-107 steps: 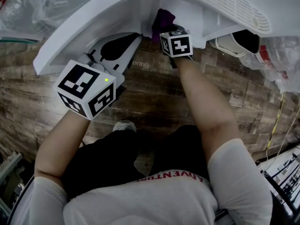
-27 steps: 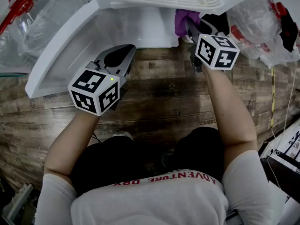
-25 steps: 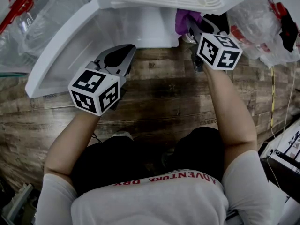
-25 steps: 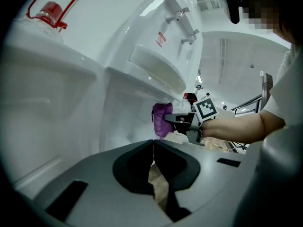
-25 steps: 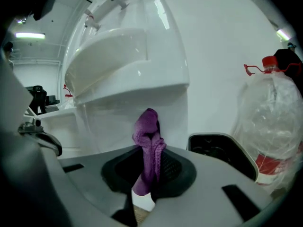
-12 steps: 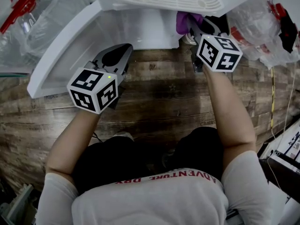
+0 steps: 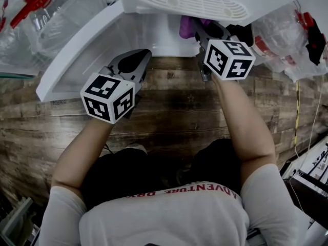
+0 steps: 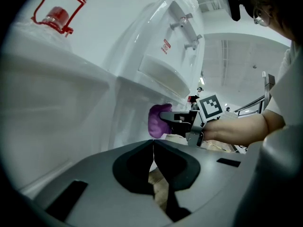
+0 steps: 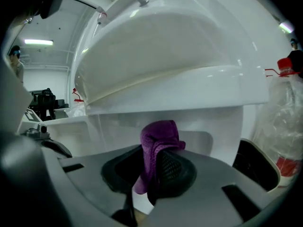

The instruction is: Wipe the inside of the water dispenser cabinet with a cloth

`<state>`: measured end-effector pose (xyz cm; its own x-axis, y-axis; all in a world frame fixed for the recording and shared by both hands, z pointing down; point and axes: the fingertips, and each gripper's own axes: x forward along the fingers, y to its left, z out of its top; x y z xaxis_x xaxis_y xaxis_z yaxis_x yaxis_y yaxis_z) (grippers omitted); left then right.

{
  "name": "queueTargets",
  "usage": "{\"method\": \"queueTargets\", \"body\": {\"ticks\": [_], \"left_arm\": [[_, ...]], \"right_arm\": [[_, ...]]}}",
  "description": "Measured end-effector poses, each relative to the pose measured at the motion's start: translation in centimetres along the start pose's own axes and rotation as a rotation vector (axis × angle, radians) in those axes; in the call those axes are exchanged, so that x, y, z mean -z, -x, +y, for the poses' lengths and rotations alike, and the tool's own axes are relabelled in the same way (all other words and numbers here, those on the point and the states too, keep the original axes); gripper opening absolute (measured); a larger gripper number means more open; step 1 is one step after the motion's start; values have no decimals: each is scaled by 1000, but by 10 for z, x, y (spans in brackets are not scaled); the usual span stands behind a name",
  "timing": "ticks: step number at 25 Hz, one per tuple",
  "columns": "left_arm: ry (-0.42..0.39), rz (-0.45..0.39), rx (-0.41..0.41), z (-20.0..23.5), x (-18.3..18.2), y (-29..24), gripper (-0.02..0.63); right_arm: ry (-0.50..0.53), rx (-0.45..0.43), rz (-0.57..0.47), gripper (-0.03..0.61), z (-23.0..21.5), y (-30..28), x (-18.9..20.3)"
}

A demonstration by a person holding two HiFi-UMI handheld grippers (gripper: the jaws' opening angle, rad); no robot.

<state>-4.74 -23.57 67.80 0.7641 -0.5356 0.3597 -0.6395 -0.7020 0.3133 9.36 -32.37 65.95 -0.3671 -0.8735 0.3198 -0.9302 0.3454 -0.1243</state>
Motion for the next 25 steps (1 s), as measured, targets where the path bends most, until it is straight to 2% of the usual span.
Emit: {"method": "queueTargets", "body": {"ticks": [16, 21, 25], "left_arm": [[35, -15, -36, 18, 1, 16, 28], [32, -6, -53, 21, 6, 19, 28], [22, -13, -54, 18, 2, 19, 28]], "right_arm": [[68, -216, 0, 63, 112, -44, -9], [49, -237, -7, 63, 123, -48, -9], [58, -220, -4, 63, 115, -45, -7]]}}
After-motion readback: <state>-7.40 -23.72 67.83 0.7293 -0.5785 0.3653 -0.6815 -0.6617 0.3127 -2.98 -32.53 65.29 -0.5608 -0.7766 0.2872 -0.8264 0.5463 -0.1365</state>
